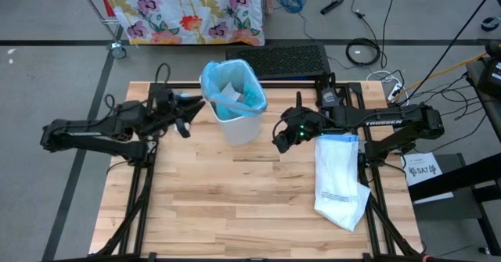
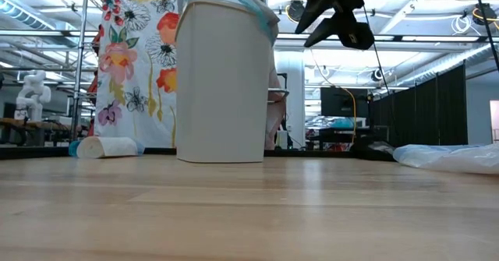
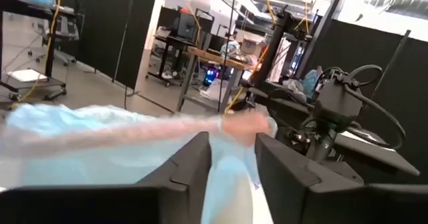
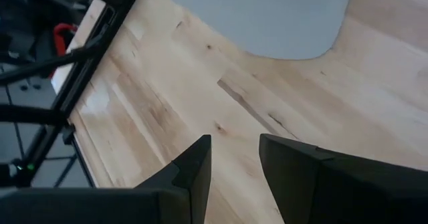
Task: Place trash/remove bag and relplace
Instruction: Remove the blue trash bag from the white trash bin
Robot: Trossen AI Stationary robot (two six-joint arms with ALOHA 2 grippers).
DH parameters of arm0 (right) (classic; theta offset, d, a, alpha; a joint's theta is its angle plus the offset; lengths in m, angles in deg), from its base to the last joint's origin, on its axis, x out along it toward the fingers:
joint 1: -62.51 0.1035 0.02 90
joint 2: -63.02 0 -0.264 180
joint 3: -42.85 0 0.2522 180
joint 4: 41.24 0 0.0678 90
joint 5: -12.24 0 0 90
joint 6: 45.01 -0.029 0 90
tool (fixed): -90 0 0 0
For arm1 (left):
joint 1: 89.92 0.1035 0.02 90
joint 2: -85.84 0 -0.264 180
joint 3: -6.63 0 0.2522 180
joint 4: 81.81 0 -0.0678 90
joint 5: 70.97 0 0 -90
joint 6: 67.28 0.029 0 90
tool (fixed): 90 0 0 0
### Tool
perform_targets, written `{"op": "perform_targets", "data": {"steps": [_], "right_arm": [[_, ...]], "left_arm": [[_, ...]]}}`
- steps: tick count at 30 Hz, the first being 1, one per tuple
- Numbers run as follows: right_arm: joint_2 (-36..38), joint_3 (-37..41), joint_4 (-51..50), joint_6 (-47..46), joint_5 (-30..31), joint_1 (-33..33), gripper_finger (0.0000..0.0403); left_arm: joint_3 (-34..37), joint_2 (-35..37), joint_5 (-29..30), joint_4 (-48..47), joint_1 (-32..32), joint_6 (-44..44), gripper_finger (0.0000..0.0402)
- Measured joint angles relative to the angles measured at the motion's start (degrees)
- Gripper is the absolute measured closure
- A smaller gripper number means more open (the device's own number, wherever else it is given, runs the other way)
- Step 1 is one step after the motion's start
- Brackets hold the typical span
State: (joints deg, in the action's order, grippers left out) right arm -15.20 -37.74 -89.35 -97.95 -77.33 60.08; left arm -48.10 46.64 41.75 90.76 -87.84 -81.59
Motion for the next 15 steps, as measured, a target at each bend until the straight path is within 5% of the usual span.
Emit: {"op": "perform_targets", "data": {"steps": [6, 15], "right_arm": [[0.0, 0.0, 1.3, -2.3, 0.1, 0.0, 0.0284], [0.0, 0.0, 3.4, -6.0, 2.7, 0.1, 0.0284]], "left_arm": [[0.0, 4.4, -0.3, -0.5, 0.5, 2.7, 0.024], [-7.3, 4.6, -2.1, -16.3, -1.7, 29.4, 0.0238]]}}
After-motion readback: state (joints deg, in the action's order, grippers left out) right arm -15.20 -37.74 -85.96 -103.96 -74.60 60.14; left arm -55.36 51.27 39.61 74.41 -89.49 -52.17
